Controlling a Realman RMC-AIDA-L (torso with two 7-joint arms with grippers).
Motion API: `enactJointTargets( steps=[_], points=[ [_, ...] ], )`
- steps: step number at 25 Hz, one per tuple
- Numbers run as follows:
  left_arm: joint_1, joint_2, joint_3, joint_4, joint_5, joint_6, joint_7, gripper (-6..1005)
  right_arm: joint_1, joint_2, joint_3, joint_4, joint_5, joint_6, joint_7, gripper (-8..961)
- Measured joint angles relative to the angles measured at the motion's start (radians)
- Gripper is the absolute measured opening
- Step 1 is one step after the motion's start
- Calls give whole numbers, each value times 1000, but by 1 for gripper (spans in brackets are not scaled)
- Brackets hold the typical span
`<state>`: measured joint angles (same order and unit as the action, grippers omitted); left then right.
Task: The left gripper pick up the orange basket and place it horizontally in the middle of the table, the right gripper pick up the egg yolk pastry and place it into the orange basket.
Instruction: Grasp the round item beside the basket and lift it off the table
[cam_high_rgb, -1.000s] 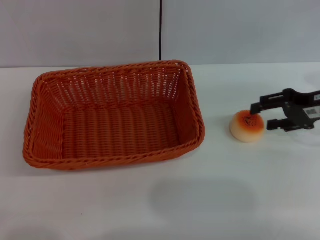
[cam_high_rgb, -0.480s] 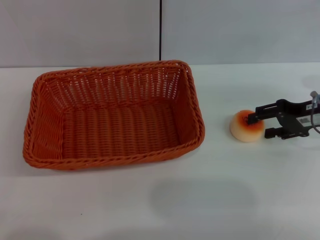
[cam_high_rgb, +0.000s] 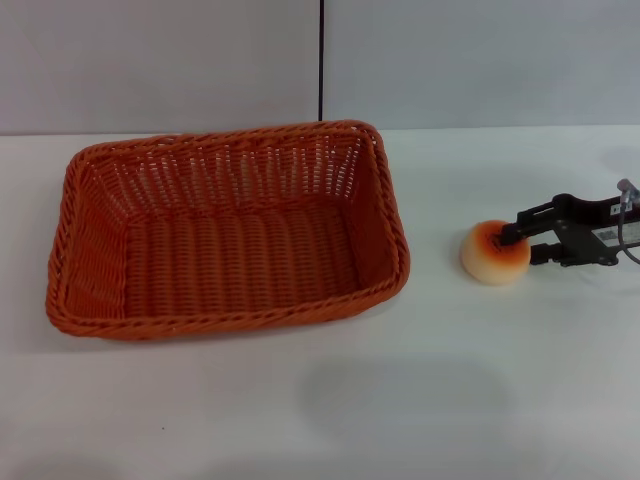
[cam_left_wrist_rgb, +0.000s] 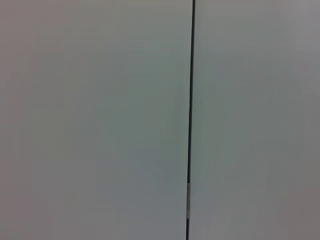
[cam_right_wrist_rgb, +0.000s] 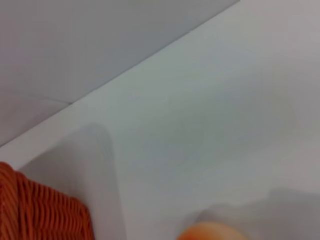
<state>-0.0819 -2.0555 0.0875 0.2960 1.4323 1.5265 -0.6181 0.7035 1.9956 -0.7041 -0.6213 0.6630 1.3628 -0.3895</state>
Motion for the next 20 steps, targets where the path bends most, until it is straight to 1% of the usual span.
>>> enactJointTargets(
  steps=[1, 7, 11, 13, 16, 18, 20],
  points=[
    [1, 0, 0, 0, 0, 0, 0, 712, -2, 2, 0, 2, 2, -10, -6, 655],
    [4, 0, 0, -3, 2, -2, 0, 712, 1, 5, 6, 19, 10, -31, -30, 396],
    [7, 0, 1, -3, 4, -2, 0, 712, 5, 15, 9, 13, 18, -48, -71, 217],
    [7, 0, 1, -3, 4, -2, 0, 712, 4, 16, 9, 6, 24, -47, -76, 198],
    [9, 1, 1, -2, 4, -2, 0, 712, -12, 19, 9, -42, 47, -20, -74, 169],
    [11, 1, 1, -2, 3, -2, 0, 712, -32, 26, 11, -99, 57, 7, -61, 150],
    [12, 1, 0, -2, 1, -2, 0, 712, -55, 40, 9, -168, 61, 37, -44, 131]
  ],
)
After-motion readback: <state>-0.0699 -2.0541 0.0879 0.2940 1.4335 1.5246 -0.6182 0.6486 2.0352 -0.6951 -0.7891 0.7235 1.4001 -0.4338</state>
